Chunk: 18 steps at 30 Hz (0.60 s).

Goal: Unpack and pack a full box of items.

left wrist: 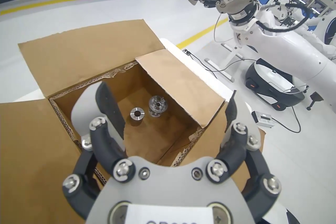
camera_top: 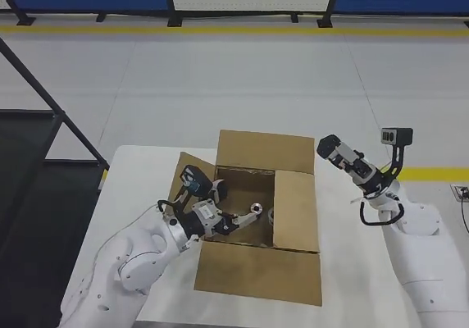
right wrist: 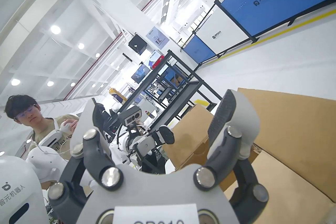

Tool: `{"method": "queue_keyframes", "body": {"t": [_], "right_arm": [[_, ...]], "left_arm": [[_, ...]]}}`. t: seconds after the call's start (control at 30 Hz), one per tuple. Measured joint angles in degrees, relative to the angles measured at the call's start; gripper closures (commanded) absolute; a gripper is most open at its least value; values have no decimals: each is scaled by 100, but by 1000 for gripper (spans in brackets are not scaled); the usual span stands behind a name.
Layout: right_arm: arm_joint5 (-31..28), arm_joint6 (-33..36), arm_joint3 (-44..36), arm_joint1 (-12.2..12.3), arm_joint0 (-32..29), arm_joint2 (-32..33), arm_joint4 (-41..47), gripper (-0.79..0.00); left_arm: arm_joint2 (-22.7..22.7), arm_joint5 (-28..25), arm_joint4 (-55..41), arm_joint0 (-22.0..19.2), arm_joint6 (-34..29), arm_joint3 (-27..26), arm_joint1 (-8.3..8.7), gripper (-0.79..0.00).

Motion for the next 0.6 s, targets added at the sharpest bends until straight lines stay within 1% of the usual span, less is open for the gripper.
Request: {"method": "queue_keyframes", "body": {"t": [0.13,0.23,0.33,0.43,0.47,0.53,0.6], "right_arm": [[0,0,0,0,0,0,0,-785],[13,71,-238,15,-84,-9,49,-785],[-81,363,-548,97,-206,186,114,-785],[-189,748,-690,202,-357,486,288,-785],[-233,906,-736,249,-435,634,394,-785],[-261,1150,-823,326,-569,879,603,-785],[-183,1290,-979,428,-747,1192,778,-785]], "left_arm": [[24,-10,-99,39,59,73,-15,-785],[167,-82,-808,-103,-76,372,-64,-785],[455,1,-1523,-448,-394,706,-150,-785],[826,423,-2059,-891,-895,1128,-265,-785],[987,625,-2256,-1092,-1090,1323,-322,-785],[1247,950,-2535,-1370,-1318,1657,-419,-785],[1552,1234,-2900,-1701,-1618,2064,-547,-785]]}}
